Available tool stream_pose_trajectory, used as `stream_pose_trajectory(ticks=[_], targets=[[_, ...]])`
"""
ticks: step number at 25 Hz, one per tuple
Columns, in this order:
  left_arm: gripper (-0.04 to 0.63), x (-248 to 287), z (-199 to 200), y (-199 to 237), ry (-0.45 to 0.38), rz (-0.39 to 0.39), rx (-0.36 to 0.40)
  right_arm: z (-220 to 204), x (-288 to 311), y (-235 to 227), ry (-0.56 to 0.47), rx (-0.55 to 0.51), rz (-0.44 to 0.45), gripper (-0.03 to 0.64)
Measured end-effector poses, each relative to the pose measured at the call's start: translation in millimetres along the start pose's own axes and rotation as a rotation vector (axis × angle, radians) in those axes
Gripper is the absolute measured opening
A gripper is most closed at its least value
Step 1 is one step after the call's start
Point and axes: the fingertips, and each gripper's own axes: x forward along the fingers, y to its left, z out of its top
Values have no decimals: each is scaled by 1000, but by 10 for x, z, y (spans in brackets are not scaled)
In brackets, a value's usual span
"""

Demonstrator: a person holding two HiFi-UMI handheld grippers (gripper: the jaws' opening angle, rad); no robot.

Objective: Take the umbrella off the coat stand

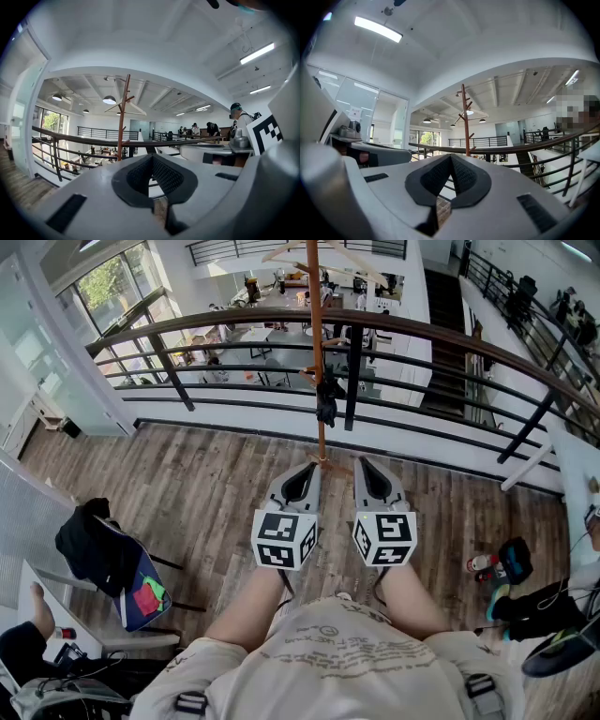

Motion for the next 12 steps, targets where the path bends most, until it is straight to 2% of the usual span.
stream_pose_trajectory(ticks=[5, 12], targets=[[5, 165, 9, -76, 3, 7, 5, 27, 27, -130, -18, 17, 22, 3], [5, 465, -26, -193, 4, 27, -12, 13, 60, -502, -44, 41, 6, 3]])
